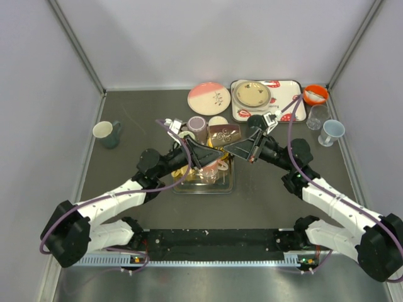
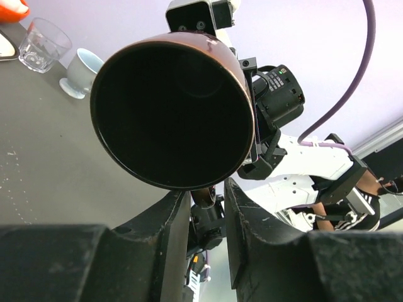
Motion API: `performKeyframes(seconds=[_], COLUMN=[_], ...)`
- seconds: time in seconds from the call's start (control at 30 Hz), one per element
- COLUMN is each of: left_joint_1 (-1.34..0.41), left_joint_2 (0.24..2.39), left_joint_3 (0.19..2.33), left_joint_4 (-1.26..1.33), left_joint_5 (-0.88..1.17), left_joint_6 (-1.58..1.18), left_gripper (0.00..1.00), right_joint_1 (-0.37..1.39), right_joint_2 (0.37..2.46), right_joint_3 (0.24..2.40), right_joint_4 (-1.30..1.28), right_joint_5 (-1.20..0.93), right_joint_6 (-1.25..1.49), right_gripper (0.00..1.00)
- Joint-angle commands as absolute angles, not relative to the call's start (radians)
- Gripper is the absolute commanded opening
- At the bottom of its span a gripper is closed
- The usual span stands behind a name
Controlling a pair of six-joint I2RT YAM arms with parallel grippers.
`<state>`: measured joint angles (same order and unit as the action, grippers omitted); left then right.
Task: Turn the mug right side up
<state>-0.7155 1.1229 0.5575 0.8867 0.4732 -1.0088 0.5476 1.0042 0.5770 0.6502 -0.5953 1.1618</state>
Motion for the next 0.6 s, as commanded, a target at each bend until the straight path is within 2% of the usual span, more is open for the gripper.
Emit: performKeyframes(seconds=[0.0,0.17,0.4,0.43,0.53,0.57], left_joint_1=[-0.724,-0.724,-0.724,-0.724,-0.723,-0.723], left_joint_2=[1.126,1.114,1.120,1.124,1.123,1.120], left_joint_3=[0.600,0.584,0.592,0.592,0.580,0.569], left_joint_4=[0.969,0.988,0.996,0.999,1.014,1.012], left_joint_5=[0.434,0.368,0.347,0.345,0.325,0.316], left_joint_6=[-1.042,-1.065,-1.078,-1.078,-1.085,-1.088], left_gripper=[0.31,0.27,0.29,0.27,0.02,0.00], right_joint_1=[0.555,0.569,0.598,0.606,0.614,0.612], right_joint_2=[0.993,0.986,0.980,0.979,0.970,0.966], right_joint_3=[0.586,0.581,0.572,0.572,0.566,0.561], right_joint_4=[0.686,0.652,0.617,0.614,0.595,0.592], right_joint_5=[-0.603,-0.594,-0.581,-0.581,-0.577,-0.577], right_joint_6=[1.120,1.086,1.049,1.042,1.026,1.026], right_gripper=[0.00,0.00,0.00,0.00,0.00,0.00])
